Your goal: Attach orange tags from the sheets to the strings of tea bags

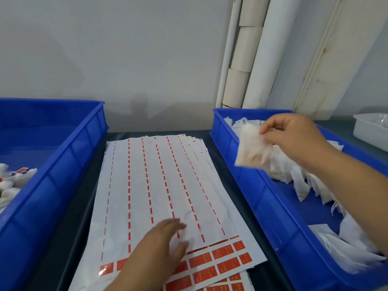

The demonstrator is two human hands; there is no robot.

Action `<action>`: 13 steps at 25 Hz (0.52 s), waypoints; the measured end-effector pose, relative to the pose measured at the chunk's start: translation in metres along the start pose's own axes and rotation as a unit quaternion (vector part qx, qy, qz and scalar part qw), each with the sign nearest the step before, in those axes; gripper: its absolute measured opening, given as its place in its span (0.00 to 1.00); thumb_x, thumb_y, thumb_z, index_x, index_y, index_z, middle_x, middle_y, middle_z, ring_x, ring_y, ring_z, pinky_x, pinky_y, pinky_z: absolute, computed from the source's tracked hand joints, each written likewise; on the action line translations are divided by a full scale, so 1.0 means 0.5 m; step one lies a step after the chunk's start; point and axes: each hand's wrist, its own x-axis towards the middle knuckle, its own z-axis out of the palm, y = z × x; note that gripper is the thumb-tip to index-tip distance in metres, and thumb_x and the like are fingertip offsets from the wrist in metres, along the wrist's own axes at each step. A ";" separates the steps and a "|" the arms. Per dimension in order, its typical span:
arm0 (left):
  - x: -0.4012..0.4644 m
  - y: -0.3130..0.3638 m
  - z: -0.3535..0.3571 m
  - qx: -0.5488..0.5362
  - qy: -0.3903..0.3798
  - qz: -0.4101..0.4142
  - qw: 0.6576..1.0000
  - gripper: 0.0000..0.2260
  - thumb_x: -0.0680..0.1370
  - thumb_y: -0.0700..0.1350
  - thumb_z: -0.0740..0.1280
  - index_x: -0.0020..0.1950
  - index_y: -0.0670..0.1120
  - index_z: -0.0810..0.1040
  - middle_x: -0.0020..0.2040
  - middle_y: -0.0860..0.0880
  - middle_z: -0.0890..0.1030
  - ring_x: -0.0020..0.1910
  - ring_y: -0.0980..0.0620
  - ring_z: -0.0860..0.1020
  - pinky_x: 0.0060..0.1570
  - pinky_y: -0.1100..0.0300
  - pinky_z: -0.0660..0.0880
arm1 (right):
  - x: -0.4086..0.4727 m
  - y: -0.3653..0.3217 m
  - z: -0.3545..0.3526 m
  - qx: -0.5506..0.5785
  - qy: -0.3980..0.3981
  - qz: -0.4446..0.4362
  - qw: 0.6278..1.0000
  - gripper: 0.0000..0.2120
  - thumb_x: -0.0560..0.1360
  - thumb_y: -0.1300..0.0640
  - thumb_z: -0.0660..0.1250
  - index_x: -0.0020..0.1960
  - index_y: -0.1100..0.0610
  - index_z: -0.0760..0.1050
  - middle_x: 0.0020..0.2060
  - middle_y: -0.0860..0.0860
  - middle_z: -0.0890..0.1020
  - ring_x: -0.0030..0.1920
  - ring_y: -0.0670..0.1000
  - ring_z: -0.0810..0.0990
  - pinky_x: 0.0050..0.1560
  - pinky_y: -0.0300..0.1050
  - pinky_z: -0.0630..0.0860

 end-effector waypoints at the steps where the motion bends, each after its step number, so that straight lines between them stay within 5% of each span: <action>1: -0.004 0.008 -0.023 -0.067 0.029 -0.006 0.997 0.18 0.72 0.62 0.65 0.60 0.68 0.65 0.65 0.68 0.67 0.63 0.63 0.67 0.65 0.58 0.66 | -0.033 -0.031 0.017 0.025 -0.038 -0.008 0.999 0.16 0.71 0.67 0.65 0.31 0.50 0.80 0.32 0.45 0.81 0.31 0.42 0.74 0.29 0.28 0.70; 6: -0.038 0.017 -0.109 -0.386 0.025 0.047 0.921 0.28 0.59 0.65 0.70 0.57 0.64 0.72 0.52 0.69 0.78 0.51 0.66 0.77 0.49 0.73 0.74 | -0.192 -0.082 0.142 0.075 -0.277 -0.038 0.957 0.19 0.73 0.67 0.65 0.31 0.46 0.80 0.33 0.37 0.82 0.36 0.35 0.79 0.35 0.26 0.73; 10: -0.047 -0.021 -0.119 -0.340 0.097 -0.026 0.935 0.03 0.68 0.51 0.71 0.36 0.60 0.82 0.38 0.64 0.82 0.40 0.66 0.79 0.34 0.75 0.73 | -0.240 -0.054 0.224 0.078 -0.299 -0.027 0.951 0.23 0.74 0.65 0.65 0.31 0.40 0.80 0.35 0.35 0.82 0.41 0.35 0.79 0.46 0.29 0.74; 13: -0.049 -0.065 -0.135 -0.232 0.039 -0.040 0.971 0.09 0.71 0.48 0.71 0.34 0.62 0.79 0.35 0.67 0.81 0.38 0.69 0.78 0.32 0.77 0.71 | -0.247 -0.031 0.253 0.079 -0.278 -0.007 0.957 0.26 0.73 0.66 0.65 0.30 0.36 0.79 0.35 0.34 0.81 0.43 0.34 0.78 0.42 0.27 0.73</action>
